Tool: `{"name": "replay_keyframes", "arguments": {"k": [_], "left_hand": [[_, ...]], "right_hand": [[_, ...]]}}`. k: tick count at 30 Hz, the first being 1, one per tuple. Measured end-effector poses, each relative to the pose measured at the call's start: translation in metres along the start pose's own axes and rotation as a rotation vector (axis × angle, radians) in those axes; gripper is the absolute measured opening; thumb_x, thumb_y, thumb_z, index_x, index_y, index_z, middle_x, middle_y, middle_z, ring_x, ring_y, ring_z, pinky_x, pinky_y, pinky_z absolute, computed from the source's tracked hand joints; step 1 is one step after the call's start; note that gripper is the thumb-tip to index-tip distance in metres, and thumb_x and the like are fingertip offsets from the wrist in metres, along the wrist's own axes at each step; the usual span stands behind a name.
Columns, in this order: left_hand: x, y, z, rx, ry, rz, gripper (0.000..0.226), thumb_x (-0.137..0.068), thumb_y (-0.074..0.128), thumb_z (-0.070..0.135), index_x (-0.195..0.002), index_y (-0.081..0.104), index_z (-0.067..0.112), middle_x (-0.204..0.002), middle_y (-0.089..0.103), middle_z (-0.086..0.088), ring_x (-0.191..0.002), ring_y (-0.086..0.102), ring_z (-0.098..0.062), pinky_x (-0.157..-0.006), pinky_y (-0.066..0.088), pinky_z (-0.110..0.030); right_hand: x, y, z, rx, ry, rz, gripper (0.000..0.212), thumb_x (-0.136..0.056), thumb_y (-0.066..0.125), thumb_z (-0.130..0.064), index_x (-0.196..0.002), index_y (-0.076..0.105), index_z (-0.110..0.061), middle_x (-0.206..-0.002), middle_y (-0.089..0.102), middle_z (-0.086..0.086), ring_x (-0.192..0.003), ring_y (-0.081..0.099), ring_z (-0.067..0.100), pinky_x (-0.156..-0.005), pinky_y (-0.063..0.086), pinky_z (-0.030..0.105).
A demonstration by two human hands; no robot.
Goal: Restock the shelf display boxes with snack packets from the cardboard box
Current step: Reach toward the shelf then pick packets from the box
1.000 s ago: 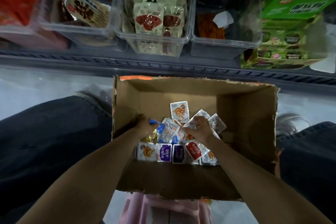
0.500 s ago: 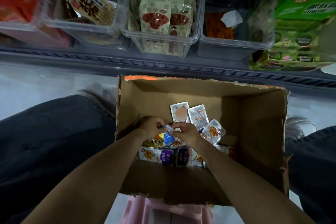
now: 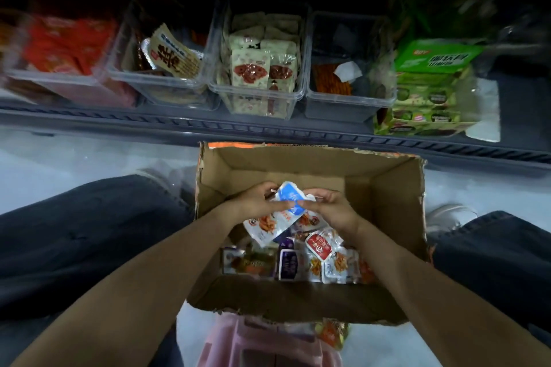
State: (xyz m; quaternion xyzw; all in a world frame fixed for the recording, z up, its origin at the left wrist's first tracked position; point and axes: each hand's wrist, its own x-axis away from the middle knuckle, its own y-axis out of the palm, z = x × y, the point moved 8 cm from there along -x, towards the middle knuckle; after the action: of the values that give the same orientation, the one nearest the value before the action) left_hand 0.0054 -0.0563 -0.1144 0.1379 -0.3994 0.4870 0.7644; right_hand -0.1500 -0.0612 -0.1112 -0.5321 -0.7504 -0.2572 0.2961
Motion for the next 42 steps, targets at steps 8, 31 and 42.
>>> {"name": "replay_keyframes", "arguments": {"k": [8,31,42], "left_hand": [[0.064,-0.006,0.078,0.046,0.141,-0.017,0.027,-0.086,0.065,0.041,-0.107,0.063,0.024,-0.102,0.07,0.008,-0.089,0.066,-0.007,-0.078,0.052,-0.019],[0.206,-0.029,0.173,0.52,0.396,0.329,0.041,-0.098,0.033,0.047,-0.13,0.045,0.023,-0.106,0.064,0.004,-0.085,0.063,-0.007,-0.065,0.05,-0.018],[0.25,-0.042,0.216,0.361,0.539,0.355,0.017,-0.101,0.033,0.036,-0.097,0.049,0.031,-0.088,0.061,0.015,-0.066,0.055,0.012,-0.052,0.042,-0.001]], "right_hand": [[0.063,-0.017,-0.062,-0.294,-0.077,0.045,0.019,-0.078,0.073,-0.01,-0.096,0.07,-0.014,-0.086,0.073,0.011,-0.068,0.069,0.019,-0.065,0.057,0.028],[0.213,0.012,-0.176,-0.377,-0.499,0.251,0.025,-0.082,0.068,-0.002,-0.105,0.06,-0.01,-0.099,0.07,0.014,-0.08,0.07,0.019,-0.062,0.057,0.026],[0.231,0.038,-0.21,-0.267,-0.485,-0.003,0.027,-0.091,0.057,-0.015,-0.119,0.058,-0.014,-0.111,0.07,0.009,-0.101,0.068,0.024,-0.084,0.054,0.036]]}}
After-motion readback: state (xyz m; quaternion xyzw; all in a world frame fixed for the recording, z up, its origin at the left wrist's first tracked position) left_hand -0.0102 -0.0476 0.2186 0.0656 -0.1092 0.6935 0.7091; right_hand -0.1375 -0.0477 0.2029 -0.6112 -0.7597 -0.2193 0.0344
